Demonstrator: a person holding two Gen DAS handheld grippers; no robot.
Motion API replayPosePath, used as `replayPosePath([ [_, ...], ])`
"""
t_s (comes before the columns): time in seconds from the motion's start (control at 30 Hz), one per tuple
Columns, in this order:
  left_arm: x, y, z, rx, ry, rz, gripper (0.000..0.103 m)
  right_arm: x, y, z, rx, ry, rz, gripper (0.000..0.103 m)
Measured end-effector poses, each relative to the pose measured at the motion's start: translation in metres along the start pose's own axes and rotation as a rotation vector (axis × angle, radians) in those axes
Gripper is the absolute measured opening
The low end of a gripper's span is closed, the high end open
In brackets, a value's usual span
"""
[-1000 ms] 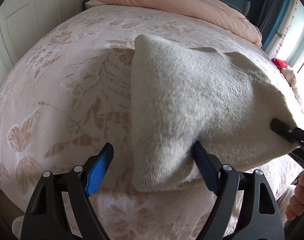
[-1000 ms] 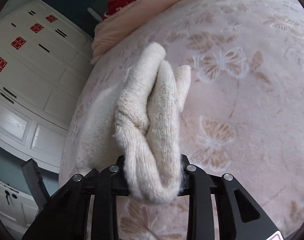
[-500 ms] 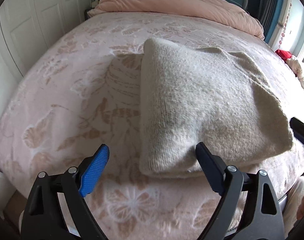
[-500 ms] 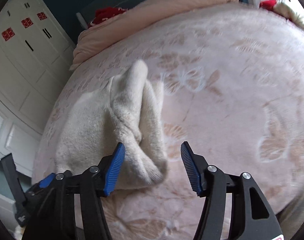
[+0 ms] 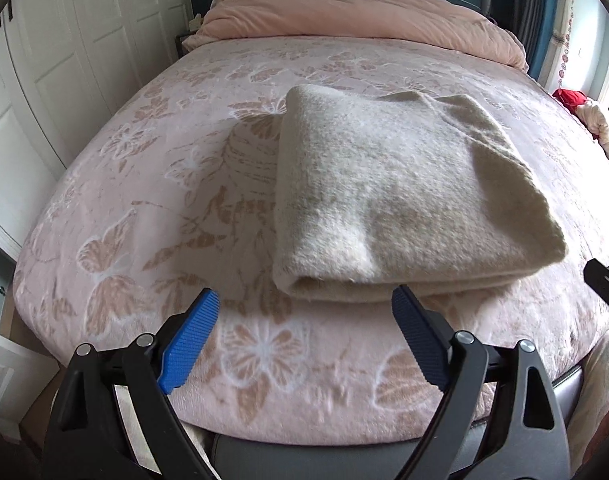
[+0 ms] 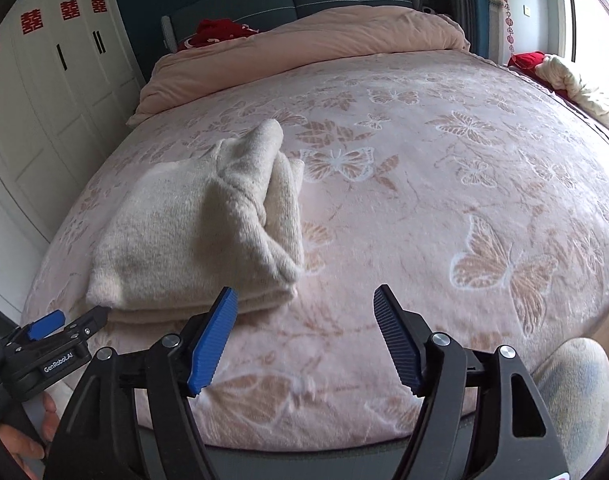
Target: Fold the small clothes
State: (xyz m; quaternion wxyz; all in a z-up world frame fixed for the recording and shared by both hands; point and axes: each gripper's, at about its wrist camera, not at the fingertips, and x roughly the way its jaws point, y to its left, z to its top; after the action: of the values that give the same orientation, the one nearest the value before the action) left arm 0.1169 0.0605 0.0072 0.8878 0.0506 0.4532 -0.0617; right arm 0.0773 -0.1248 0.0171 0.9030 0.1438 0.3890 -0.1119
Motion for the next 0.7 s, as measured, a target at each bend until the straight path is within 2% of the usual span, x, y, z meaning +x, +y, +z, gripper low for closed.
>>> replayPosePath([
  [0.1,-0.008,-0.01,-0.005,0.02,-0.023,-0.002,0.086,-0.007,0.003,-0.01,-0.008,-0.016,-0.017,0.07],
  [0.33,-0.019,-0.036,-0.025,0.043,-0.063,0.019,0.086,-0.018,0.009,-0.027,-0.054,-0.064,-0.06,0.078],
  [0.57,-0.016,-0.044,-0.048,0.06,-0.105,0.081,0.086,-0.016,0.015,-0.047,-0.096,-0.069,-0.089,0.081],
  [0.7,-0.01,-0.041,-0.056,0.063,-0.092,0.078,0.086,-0.017,0.023,-0.052,-0.135,-0.076,-0.072,0.083],
])
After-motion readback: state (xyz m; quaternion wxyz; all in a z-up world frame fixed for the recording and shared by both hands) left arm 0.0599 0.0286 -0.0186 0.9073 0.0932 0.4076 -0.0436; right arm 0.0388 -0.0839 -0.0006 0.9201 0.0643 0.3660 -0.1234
